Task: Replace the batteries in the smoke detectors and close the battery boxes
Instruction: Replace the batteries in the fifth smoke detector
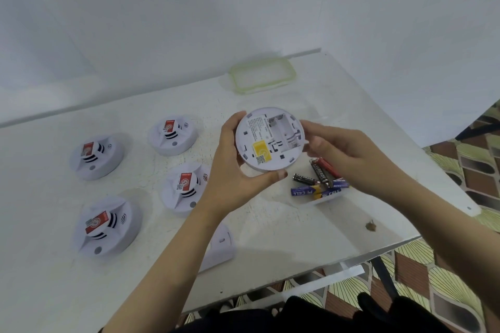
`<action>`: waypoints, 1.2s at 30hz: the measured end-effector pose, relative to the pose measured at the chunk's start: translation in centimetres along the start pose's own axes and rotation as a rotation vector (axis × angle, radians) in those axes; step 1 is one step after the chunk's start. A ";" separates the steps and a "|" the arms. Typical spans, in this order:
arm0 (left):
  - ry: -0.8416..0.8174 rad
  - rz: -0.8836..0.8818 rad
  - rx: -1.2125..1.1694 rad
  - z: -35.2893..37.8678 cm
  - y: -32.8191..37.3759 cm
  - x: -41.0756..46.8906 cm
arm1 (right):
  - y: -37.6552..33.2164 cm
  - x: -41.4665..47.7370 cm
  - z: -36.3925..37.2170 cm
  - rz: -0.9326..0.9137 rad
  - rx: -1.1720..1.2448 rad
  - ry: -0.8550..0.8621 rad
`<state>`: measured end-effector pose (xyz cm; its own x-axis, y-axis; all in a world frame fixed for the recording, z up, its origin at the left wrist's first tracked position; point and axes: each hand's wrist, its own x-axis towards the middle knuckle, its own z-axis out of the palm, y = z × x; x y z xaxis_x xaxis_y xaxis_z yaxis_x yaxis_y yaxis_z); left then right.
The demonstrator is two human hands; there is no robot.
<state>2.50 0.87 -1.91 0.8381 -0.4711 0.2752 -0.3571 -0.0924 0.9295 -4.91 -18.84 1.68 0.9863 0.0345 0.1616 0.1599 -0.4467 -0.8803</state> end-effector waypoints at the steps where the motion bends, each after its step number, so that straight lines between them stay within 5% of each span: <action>1: 0.008 -0.002 0.013 -0.1 0.0 0.3 | -0.4 0.5 0.1 -0.030 0.040 -0.015; 5: 0.043 0.026 0.102 -1.2 0.0 2.1 | -0.7 3.0 -0.7 -0.022 0.085 -0.016; 9: 0.047 0.063 0.155 -2.2 0.2 4.2 | 1.0 7.4 -3.3 0.095 -0.165 0.018; 12: 0.031 0.052 0.161 -2.5 0.0 5.4 | 2.5 10.7 -5.1 0.187 -0.550 -0.151; 18: -0.008 -0.011 0.104 -2.1 -1.2 6.2 | 3.9 12.6 -4.0 0.321 -0.727 -0.365; 27: -0.020 -0.085 0.078 -2.3 -2.2 6.2 | 4.9 12.3 -3.6 0.279 -0.679 -0.301; 36: -0.022 -0.092 0.074 -2.2 -2.3 5.8 | 4.1 13.4 -4.4 0.396 -0.659 -0.477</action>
<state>9.06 0.26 -1.95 0.8596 -0.4768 0.1837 -0.3095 -0.1997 0.9297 8.79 -24.12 2.21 0.9002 0.0707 -0.4296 -0.1065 -0.9210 -0.3747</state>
